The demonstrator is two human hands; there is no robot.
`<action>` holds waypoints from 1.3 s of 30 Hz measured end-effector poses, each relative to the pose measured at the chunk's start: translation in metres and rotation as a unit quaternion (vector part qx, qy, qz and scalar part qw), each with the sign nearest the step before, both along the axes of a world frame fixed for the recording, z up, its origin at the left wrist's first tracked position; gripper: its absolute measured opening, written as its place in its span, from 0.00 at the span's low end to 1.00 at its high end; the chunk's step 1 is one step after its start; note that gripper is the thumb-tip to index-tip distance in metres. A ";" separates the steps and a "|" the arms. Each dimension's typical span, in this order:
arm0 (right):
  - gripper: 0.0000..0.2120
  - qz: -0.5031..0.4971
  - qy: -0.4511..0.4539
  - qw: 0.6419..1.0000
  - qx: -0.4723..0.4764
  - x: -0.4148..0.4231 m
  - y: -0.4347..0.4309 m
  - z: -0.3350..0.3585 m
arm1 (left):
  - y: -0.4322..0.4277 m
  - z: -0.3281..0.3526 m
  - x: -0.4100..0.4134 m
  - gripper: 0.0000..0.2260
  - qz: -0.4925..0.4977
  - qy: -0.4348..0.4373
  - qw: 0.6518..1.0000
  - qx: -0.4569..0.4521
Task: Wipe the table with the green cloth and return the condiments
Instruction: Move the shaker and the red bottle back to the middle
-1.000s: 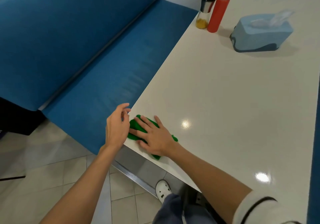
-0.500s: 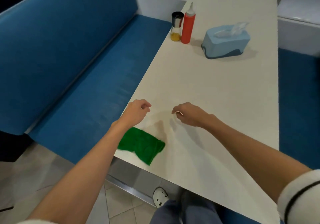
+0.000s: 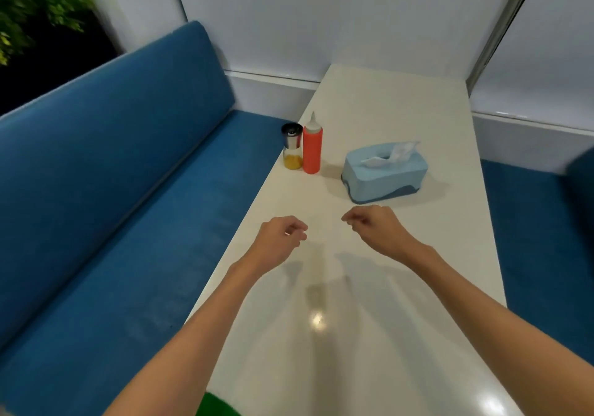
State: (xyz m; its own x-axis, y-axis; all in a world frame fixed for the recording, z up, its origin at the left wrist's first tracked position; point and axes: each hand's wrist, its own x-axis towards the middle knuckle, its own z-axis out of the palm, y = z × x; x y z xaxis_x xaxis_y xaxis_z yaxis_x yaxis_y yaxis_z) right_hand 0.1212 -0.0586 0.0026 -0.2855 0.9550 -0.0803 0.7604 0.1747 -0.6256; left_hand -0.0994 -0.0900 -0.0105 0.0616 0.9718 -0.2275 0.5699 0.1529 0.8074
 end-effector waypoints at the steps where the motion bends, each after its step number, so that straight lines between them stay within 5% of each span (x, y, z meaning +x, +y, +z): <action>1: 0.13 -0.004 0.013 1.000 0.007 0.000 0.013 -0.001 | 0.012 0.000 0.001 0.10 0.006 0.003 1.000 0.004; 10: 0.22 -0.064 0.095 0.993 0.007 -0.027 0.107 0.004 | 0.124 0.003 -0.022 0.15 0.069 0.024 0.997 0.009; 25: 0.43 -0.201 0.169 0.964 -0.045 -0.101 0.224 -0.024 | 0.284 -0.040 -0.034 0.46 0.078 -0.051 0.995 -0.036; 29: 0.44 -0.211 0.180 0.960 -0.023 -0.112 0.237 -0.039 | 0.294 -0.055 -0.028 0.38 0.079 -0.096 0.992 0.001; 34: 0.28 -0.247 0.210 0.946 -0.003 -0.121 0.240 -0.044 | 0.299 -0.062 -0.024 0.24 0.114 -0.115 0.986 0.044; 39: 0.25 -0.224 0.184 0.957 0.020 -0.117 0.214 -0.033 | 0.286 -0.060 -0.027 0.23 0.100 -0.084 0.988 0.085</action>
State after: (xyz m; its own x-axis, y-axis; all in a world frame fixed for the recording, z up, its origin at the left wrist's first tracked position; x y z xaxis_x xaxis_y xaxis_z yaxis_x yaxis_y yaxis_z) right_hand 0.0040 0.1556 -0.0299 0.1506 0.9885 -0.0144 0.4935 -0.0878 -0.8653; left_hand -0.1263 0.1956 -0.0707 -0.1121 0.9917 -0.0629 0.3971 0.1027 0.9120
